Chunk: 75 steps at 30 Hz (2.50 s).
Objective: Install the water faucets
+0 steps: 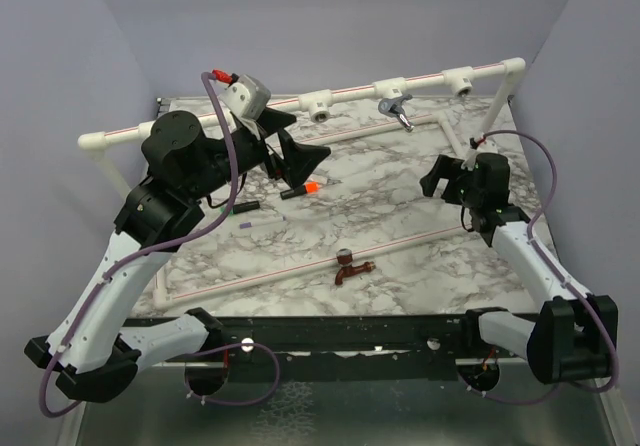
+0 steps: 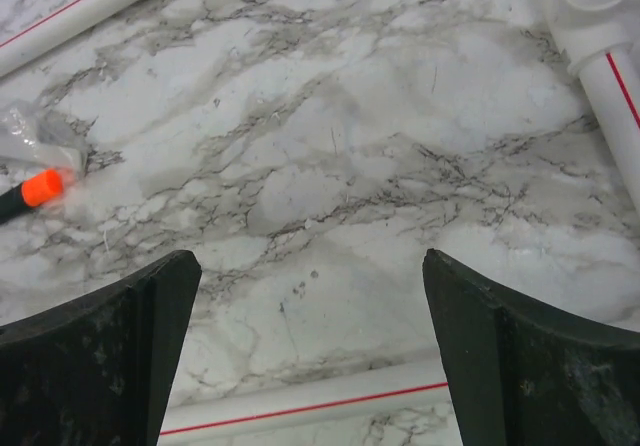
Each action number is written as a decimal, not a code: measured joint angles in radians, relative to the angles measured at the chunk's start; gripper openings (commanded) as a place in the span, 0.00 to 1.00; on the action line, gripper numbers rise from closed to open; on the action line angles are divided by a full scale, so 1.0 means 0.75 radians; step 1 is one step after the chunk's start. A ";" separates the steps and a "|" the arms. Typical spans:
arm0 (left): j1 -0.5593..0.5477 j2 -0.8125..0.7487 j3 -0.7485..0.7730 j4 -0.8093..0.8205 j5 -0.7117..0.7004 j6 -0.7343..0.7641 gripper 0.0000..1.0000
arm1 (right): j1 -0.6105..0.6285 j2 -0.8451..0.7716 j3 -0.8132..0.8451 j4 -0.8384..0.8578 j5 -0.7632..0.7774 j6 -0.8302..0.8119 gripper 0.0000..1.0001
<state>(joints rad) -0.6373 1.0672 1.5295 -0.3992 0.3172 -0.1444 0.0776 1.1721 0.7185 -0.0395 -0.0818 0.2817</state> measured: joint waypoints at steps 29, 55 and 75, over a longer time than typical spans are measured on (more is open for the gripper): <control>0.000 -0.091 -0.238 -0.014 -0.171 0.114 0.99 | 0.229 -0.276 -0.100 -0.350 -0.257 0.167 0.95; 0.000 -0.156 -0.346 -0.081 -0.286 0.100 0.99 | 1.004 0.011 -0.107 -0.170 0.057 0.218 0.87; 0.000 -0.213 -0.347 -0.126 -0.315 0.095 0.99 | 1.193 0.313 0.061 -0.146 0.277 0.255 0.70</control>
<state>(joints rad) -0.6373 0.9073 1.2690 -0.4934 0.0811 -0.0734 0.9726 1.4067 0.7639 -0.1490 0.1257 0.4728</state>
